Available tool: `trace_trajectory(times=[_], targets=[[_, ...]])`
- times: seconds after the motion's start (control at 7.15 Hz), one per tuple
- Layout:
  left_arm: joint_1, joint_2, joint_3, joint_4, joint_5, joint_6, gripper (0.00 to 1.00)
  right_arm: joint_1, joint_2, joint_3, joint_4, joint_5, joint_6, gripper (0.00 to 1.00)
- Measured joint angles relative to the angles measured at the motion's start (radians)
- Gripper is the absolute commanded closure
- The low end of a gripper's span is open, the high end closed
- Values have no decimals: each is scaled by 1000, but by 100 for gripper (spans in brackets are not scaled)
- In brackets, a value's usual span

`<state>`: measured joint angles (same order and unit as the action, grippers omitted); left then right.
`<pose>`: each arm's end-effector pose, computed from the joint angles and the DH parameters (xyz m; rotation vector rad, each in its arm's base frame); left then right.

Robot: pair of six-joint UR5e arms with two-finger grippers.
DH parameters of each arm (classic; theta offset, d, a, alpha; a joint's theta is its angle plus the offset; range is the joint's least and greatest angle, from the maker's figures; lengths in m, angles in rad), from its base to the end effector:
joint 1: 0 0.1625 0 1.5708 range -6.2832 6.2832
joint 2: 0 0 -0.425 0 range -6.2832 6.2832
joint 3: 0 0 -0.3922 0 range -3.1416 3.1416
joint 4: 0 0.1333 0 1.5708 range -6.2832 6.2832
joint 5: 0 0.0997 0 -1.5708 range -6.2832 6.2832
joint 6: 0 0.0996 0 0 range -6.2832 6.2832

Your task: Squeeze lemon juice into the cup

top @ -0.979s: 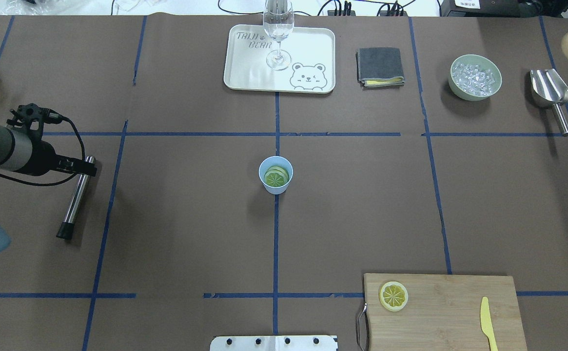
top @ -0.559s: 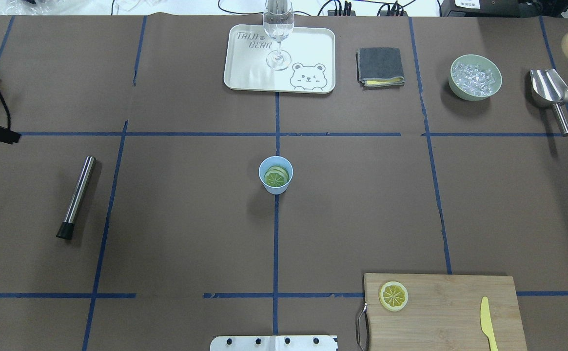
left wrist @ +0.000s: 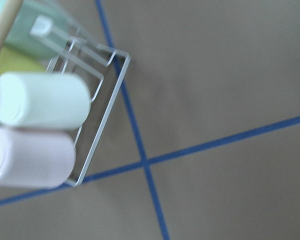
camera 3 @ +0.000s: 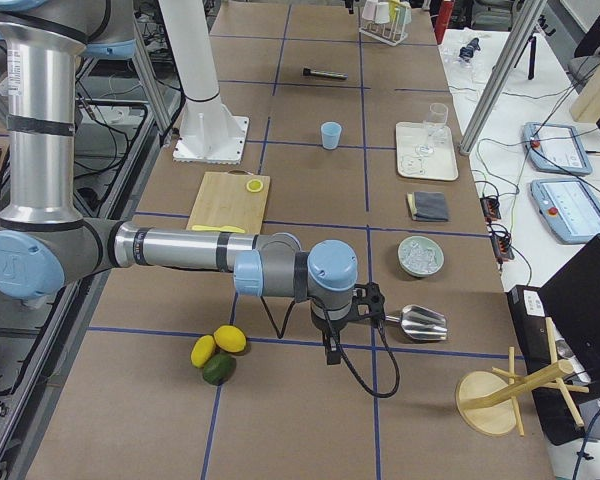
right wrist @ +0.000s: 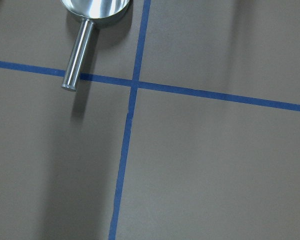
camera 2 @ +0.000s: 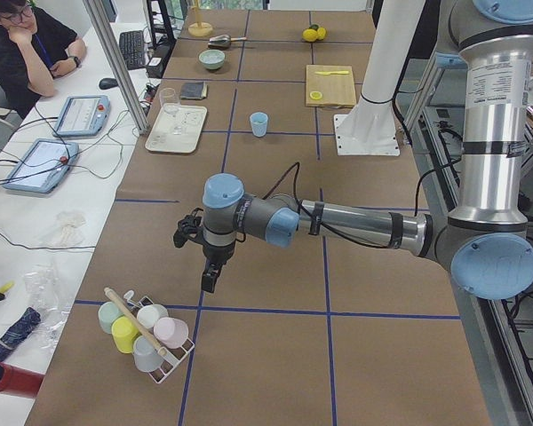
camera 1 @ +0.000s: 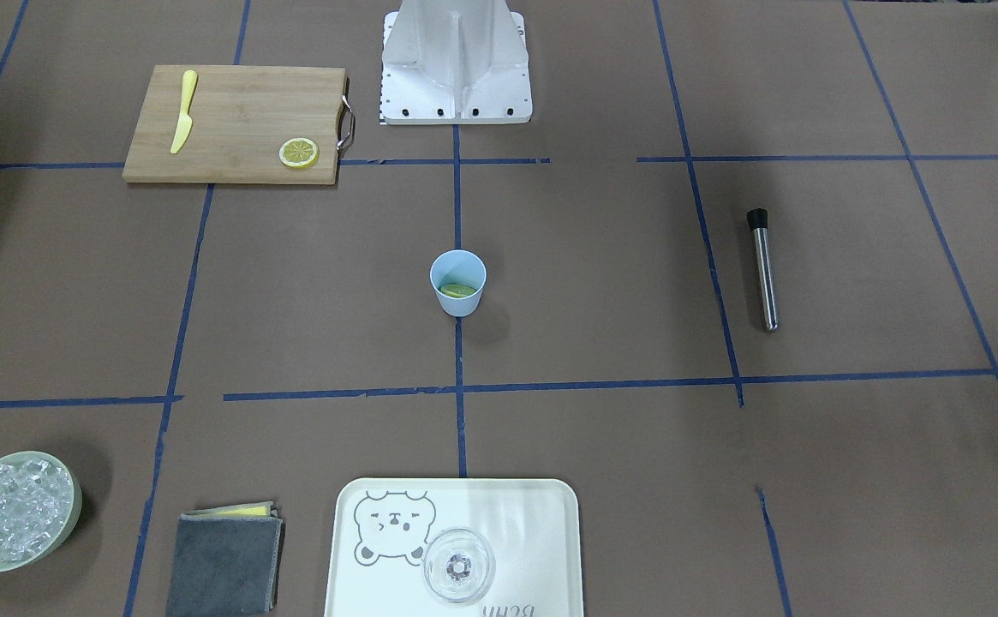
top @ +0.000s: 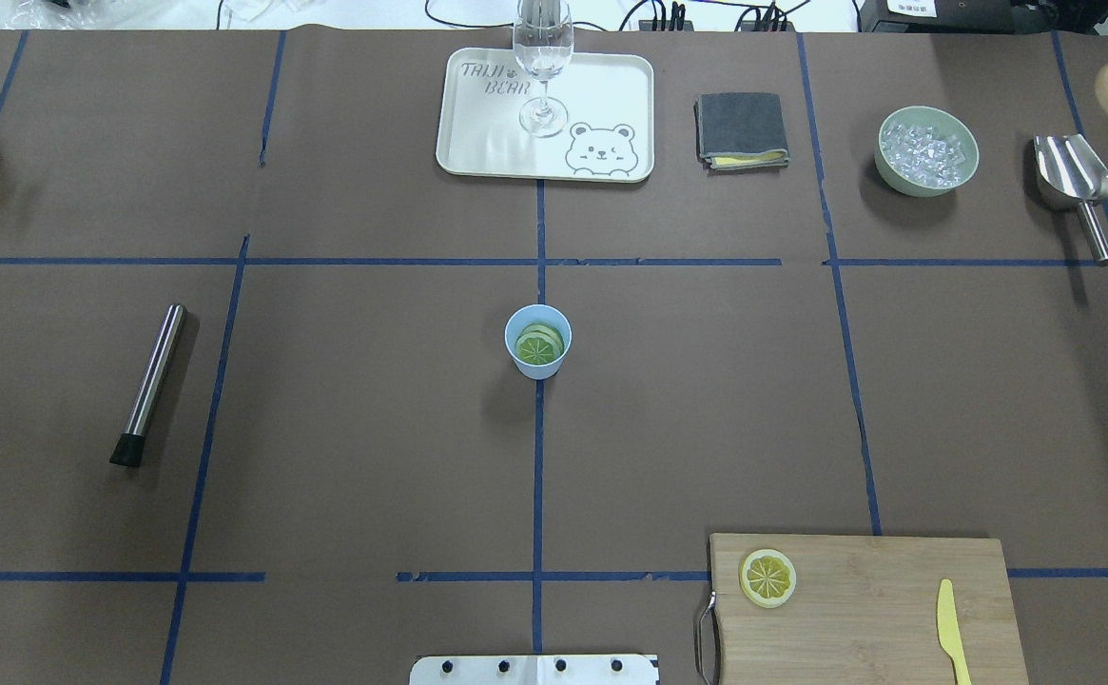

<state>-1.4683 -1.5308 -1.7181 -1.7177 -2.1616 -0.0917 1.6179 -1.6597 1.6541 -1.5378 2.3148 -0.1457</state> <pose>-0.0273 -0.4956 0.6001 0.1886 0.6088 0.0855 0.0873 -0.4525 0.6585 0.0976 -0.7383 -0.1042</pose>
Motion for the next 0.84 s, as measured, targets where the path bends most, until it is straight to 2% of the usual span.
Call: trace_trajectory(times=[0.28,0.42,0.84], targets=[[-70,36,-21,34,-149,4,0,-1,0,0,1,0,0,0],[-77,46,-30,36,-188,3,0,-1,0,0,1,0,0,0],[-80,49,-36,39,-207,1,0,-1,-1,-3,2,4,3,0]])
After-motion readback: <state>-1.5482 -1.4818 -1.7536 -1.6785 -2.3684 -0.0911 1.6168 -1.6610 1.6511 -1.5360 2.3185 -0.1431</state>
